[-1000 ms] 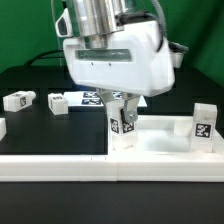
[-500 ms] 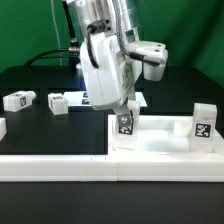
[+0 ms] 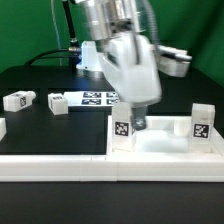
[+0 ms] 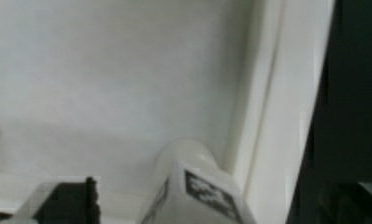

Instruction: Assemble square table

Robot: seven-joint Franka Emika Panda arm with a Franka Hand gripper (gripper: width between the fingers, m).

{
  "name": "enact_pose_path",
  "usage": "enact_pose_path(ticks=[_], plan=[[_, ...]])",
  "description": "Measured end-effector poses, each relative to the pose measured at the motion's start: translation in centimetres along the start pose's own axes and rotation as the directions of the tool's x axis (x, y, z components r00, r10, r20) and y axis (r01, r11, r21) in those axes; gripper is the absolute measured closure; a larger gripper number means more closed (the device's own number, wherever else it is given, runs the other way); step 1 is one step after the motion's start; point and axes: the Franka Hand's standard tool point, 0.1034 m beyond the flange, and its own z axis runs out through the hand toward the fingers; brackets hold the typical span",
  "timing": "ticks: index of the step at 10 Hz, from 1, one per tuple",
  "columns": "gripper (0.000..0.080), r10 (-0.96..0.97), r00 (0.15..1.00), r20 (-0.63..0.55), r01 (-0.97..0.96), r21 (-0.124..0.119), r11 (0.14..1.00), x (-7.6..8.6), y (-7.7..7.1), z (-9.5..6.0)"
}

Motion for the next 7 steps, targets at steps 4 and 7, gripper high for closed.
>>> enact_pose_path(ticks=[4,7], plan=[[0.0151,-0.330,0.944,-0.001,0.330,-0.007,0.944,0.4,0.2,0.0],[0.0150,-0.723,0.691,-0.007,0.722,-0.048,0.691,1.9,-0.3,-0.5]])
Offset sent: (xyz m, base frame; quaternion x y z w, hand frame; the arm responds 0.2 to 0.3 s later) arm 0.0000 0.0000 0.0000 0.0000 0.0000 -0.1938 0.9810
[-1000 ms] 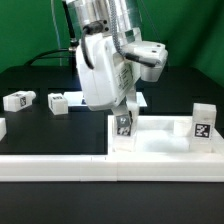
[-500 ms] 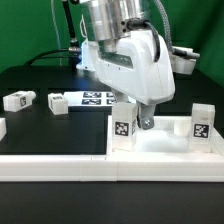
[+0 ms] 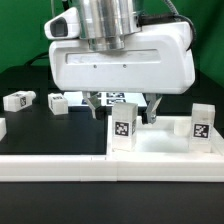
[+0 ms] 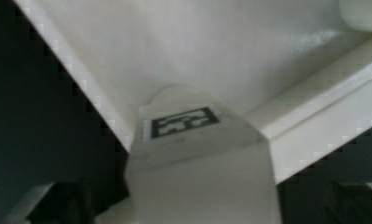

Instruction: Assemble square table

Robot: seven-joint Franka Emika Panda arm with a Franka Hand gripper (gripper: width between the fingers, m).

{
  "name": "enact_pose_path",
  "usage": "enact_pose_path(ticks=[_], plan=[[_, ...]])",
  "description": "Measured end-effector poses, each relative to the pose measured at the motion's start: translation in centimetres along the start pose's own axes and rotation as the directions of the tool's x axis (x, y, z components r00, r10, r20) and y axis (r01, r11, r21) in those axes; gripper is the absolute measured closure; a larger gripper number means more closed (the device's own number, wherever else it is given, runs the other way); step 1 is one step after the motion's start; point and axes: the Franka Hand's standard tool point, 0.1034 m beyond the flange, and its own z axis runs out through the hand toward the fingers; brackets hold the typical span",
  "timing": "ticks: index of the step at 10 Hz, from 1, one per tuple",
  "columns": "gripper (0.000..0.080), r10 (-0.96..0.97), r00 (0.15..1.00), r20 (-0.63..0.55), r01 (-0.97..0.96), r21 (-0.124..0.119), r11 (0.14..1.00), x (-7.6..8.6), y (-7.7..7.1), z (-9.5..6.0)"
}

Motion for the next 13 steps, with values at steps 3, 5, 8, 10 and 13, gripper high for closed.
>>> enact_pose_path(ticks=[3,5,8,10,13], plan=[[0.0257,0.075,0.997,0.001,-0.075,0.002,0.997,-0.1,-0.1,0.0],[0.0503,0.176,0.984,0.003,-0.176,-0.006,0.984,-0.1,0.3,0.1],[0.0505,0.478,0.878,0.013,-0.478,0.007,0.878,0.2,0.9,0.0],[0.0506,0.769,0.637,0.062,-0.771,0.015,0.637,-0.1,0.8,0.3],[0.0506,0.945,0.307,0.114,-0.951,0.014,0.308,-0.2,0.7,0.3]])
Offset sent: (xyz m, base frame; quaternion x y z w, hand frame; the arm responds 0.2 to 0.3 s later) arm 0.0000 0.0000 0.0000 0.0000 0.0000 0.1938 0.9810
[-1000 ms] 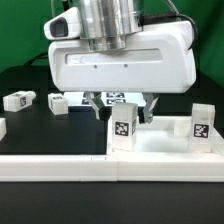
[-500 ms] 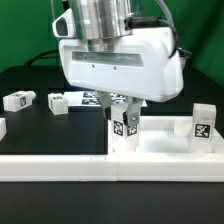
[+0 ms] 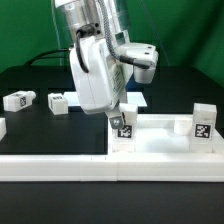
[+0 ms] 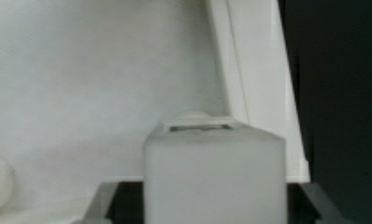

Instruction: Assemble square table

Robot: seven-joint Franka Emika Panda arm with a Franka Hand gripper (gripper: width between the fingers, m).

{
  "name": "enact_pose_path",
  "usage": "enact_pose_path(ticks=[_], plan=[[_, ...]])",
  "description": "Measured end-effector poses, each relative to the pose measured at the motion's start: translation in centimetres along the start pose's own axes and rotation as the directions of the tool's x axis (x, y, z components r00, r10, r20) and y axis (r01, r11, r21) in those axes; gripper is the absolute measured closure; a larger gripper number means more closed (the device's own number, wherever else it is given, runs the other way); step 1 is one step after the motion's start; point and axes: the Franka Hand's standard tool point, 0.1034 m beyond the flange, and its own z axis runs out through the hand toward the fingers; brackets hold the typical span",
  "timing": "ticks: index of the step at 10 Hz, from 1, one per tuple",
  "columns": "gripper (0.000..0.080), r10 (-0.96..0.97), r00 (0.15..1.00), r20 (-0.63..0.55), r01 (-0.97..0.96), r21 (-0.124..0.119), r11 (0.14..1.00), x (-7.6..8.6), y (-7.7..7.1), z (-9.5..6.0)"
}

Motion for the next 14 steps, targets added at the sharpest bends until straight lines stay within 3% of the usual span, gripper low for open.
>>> enact_pose_path(ticks=[2,3,4,5,6,9,10,11,13,14], plan=[[0.0478,0.027,1.000,-0.003,-0.027,-0.002,1.000,0.0,0.1,0.0],[0.0478,-0.054,0.998,-0.013,0.054,-0.004,0.999,0.0,0.1,0.1],[0.0265,-0.244,0.969,-0.037,0.243,-0.011,0.970,-0.3,0.1,0.1],[0.0265,-0.403,0.914,-0.049,0.403,-0.022,0.915,-0.6,0.1,0.2],[0.0177,-0.463,0.885,-0.051,0.462,-0.028,0.886,-1.0,0.2,0.2],[0.0152,-0.629,0.776,-0.046,0.628,-0.040,0.777,-0.7,0.1,0.2],[0.0151,-0.702,0.711,-0.043,0.700,-0.045,0.712,-0.7,0.1,0.2],[0.0151,-0.845,0.532,-0.047,0.841,-0.082,0.534,-0.7,0.0,0.1],[0.0151,-0.974,0.225,-0.032,0.969,-0.098,0.227,-0.7,1.1,1.5],[0.0151,-0.981,0.191,-0.031,0.976,-0.100,0.193,-0.6,1.1,1.6]])
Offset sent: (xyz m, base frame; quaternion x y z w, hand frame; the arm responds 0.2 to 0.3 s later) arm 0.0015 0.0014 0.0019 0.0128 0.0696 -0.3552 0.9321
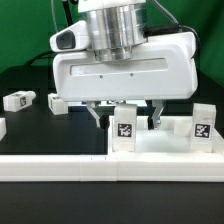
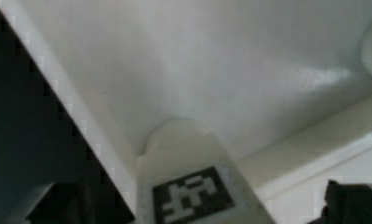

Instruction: Assemble square table

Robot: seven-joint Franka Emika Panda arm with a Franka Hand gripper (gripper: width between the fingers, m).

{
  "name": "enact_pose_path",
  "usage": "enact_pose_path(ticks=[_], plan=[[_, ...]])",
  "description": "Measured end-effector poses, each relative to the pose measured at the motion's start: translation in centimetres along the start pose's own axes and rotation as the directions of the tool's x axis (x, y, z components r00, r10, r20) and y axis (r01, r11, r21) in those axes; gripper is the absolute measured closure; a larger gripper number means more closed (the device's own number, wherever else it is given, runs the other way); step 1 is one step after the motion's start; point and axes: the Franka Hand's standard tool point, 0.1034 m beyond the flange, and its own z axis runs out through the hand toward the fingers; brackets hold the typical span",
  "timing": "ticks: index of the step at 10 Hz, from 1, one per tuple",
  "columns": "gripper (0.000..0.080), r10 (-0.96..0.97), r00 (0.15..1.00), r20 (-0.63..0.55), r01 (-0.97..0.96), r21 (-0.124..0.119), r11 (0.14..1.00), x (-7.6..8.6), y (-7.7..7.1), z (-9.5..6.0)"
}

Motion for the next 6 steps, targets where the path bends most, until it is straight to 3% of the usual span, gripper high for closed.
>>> enact_pose_path(ticks=[1,3,4,6], plan=[[0.0151,0.018,1.000,0.000,-0.018,0.001,1.000,0.04,-0.02,-0.04],[0.0425,0.019,1.000,0.000,-0.019,0.001,1.000,0.02,0.00,0.00],[0.0509,0.122,0.992,0.003,-0.122,0.001,0.992,-0.03,0.14,0.01],[0.0509,0.238,0.971,0.003,-0.238,0.001,0.971,0.01,0.19,0.00]])
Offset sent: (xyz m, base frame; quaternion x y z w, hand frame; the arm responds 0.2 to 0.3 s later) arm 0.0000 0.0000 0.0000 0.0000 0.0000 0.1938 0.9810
